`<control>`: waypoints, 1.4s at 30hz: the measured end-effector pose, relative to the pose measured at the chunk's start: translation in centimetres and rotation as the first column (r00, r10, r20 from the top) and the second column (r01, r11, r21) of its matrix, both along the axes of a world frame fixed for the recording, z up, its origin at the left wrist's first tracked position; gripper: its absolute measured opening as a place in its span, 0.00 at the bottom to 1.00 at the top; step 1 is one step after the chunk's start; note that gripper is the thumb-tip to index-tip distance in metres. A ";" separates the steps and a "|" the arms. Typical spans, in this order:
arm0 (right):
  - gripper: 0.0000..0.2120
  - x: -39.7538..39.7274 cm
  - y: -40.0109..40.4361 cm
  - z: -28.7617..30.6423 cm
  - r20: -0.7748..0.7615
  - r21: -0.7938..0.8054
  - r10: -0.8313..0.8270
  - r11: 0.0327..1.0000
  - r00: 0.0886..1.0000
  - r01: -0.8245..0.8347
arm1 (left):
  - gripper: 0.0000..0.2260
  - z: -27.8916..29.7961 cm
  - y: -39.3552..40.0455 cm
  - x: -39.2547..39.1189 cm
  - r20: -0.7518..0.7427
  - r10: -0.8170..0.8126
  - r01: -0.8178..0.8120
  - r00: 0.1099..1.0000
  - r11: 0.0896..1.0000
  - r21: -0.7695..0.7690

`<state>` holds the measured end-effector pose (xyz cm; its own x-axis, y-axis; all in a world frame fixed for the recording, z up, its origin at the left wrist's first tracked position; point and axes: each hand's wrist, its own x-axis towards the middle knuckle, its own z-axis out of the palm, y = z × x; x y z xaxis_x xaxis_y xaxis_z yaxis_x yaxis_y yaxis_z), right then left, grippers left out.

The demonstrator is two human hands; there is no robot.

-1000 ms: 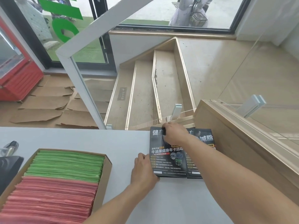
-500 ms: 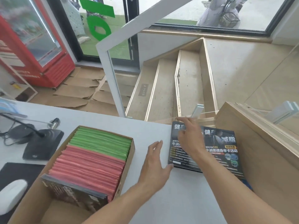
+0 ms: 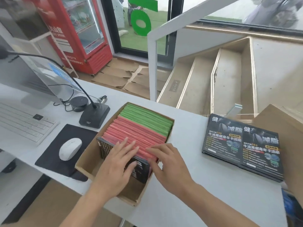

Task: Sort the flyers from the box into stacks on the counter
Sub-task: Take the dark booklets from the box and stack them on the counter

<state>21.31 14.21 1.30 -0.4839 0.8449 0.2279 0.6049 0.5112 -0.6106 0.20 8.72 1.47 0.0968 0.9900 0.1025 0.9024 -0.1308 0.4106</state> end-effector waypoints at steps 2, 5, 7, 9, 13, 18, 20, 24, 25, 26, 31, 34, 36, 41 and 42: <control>0.17 -0.7 -1.1 -0.3 0.045 -0.005 0.017 1.000 0.999 -0.017 | 0.25 -0.5 -0.7 0.1 -0.058 -0.039 0.039 0.998 0.999 -0.008; 0.18 -1.0 -2.1 -0.4 0.085 0.048 0.004 0.999 0.996 -0.008 | 0.31 -0.4 -1.1 0.2 -0.075 -0.046 0.046 0.996 0.999 -0.010; 0.18 -1.2 -2.6 -0.2 0.107 0.095 0.004 0.995 0.994 -0.014 | 0.33 -0.3 -1.4 0.0 -0.079 -0.062 0.061 0.995 0.998 -0.015; 0.17 -1.5 -3.1 0.1 0.147 0.152 0.006 0.988 0.989 -0.029 | 0.36 -0.2 -1.7 -0.1 -0.089 -0.089 0.087 0.992 0.996 -0.022; 0.14 -2.0 -3.9 0.5 0.228 0.251 0.004 0.966 0.974 -0.063 | 0.37 -0.5 -2.2 -0.3 -0.106 -0.093 0.091 0.990 0.996 -0.015; 0.13 -2.9 -4.8 0.9 0.221 0.134 0.002 0.990 0.975 -0.033 | 0.20 -0.5 -2.5 -1.0 -0.083 -0.015 0.022 0.996 0.996 0.084; 0.09 -3.2 -5.0 1.1 0.237 0.070 0.002 0.997 0.972 -0.020 | 0.11 -0.2 -2.5 -1.4 -0.105 0.000 0.008 0.994 0.997 0.082; 0.08 -3.6 -5.3 1.6 0.190 -0.055 0.063 0.997 0.980 -0.054 | 0.11 2.8 -1.6 -3.1 -0.157 -0.156 0.134 0.975 0.981 -0.144; 0.07 -3.7 -5.5 2.1 0.115 -0.092 0.061 0.994 0.991 -0.051 | 0.12 3.9 -1.2 -3.7 -0.139 -0.209 0.183 0.968 0.966 -0.182; 0.06 -3.8 -5.6 2.7 0.009 -0.154 0.029 0.988 1.000 -0.027 | 0.13 5.2 -0.9 -4.2 -0.093 -0.242 0.220 0.966 0.954 -0.203; 0.10 -2.4 -4.5 6.1 -0.531 -0.402 -0.262 0.915 0.806 0.033 | 0.14 11.0 -0.9 -4.3 0.478 -0.096 0.137 0.873 0.989 -0.052; 0.15 0.1 -3.5 7.5 -0.696 -0.540 -0.404 0.840 0.593 -0.061 | 0.04 12.5 -0.6 -1.3 0.792 0.006 0.080 0.610 0.994 -0.069; 0.16 2.2 -3.4 7.8 -0.704 -0.630 -0.487 0.764 0.517 -0.137 | 0.06 11.9 -0.1 2.0 0.884 0.033 0.120 0.466 0.988 -0.100; 0.10 8.1 -4.2 6.3 -0.618 -0.656 -0.635 0.741 0.463 0.140 | 0.09 6.8 2.2 10.0 0.919 0.090 0.265 0.385 0.943 -0.203; 0.10 9.3 -4.4 6.0 -0.619 -0.637 -0.646 0.746 0.447 0.196 | 0.10 6.2 2.5 11.4 0.911 0.098 0.310 0.400 0.921 -0.235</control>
